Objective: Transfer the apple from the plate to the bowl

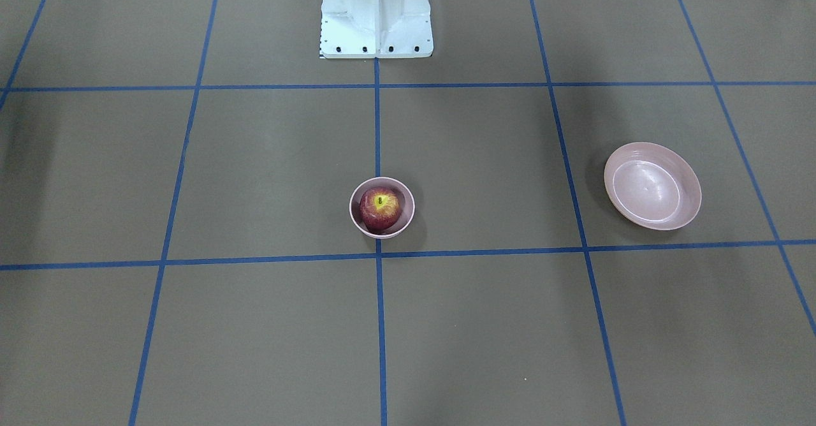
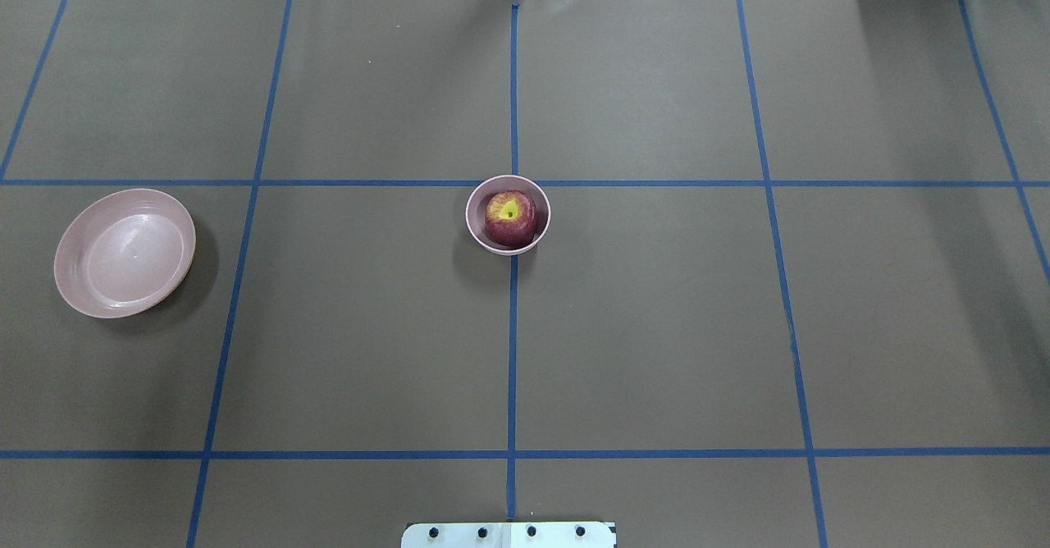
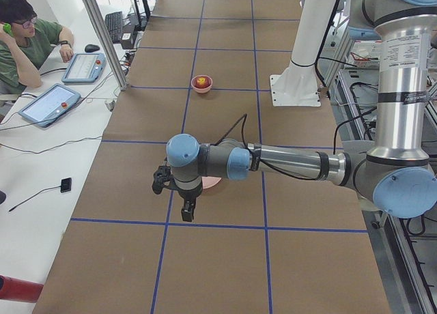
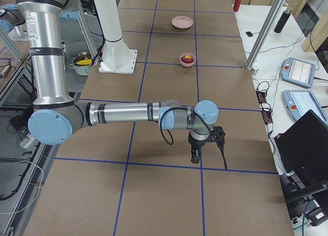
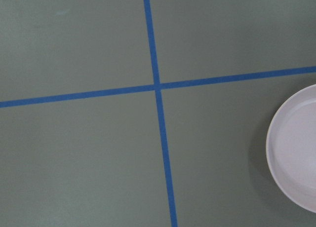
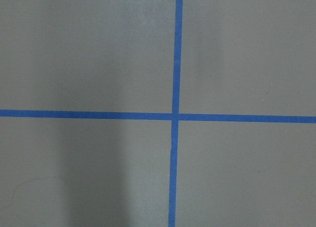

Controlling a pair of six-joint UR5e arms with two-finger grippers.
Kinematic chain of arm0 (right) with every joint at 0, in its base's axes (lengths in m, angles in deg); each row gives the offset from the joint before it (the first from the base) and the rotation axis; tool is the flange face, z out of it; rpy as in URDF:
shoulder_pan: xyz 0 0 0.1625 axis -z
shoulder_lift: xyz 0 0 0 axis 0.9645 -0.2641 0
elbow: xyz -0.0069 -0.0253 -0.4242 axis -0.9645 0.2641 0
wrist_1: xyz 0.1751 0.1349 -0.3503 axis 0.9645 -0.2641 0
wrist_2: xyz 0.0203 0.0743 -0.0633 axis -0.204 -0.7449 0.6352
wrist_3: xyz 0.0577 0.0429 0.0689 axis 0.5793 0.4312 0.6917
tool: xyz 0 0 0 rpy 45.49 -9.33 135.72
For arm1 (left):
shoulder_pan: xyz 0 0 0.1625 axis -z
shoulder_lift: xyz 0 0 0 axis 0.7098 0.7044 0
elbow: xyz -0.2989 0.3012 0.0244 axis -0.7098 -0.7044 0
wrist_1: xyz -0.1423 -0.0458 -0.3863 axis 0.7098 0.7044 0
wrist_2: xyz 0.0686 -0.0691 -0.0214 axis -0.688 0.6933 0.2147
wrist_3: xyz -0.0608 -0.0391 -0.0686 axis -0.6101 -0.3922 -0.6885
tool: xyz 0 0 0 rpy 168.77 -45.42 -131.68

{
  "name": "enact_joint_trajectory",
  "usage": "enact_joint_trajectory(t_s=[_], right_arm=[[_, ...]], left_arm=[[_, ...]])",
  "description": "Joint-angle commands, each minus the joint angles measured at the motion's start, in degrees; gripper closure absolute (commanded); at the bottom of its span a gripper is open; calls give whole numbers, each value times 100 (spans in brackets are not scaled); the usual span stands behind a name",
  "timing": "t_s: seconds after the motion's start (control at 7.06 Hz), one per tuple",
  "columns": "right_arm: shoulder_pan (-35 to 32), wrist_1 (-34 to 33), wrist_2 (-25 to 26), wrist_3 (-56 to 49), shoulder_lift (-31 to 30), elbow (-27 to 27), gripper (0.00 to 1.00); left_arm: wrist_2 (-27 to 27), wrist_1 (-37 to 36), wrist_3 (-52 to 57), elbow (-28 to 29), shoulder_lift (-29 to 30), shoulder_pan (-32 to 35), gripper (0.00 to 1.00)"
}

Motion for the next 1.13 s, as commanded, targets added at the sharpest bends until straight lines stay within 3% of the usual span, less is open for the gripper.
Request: enact_joint_trajectory(t_s=[0.0, 0.43, 0.71, 0.99], right_arm=[[-9, -37, 1, 10, -37, -13, 0], [-17, -72, 1, 62, 24, -22, 0], [-9, -797, 10, 72, 226, -311, 0], [-17, -881, 19, 72, 209, -435, 0]], left_arm=[[9, 22, -44, 103, -25, -5, 1], [9, 4, -431, 138, 124, -31, 1], [1, 22, -431, 200, 142, -32, 1], [1, 22, -431, 208, 142, -32, 1]])
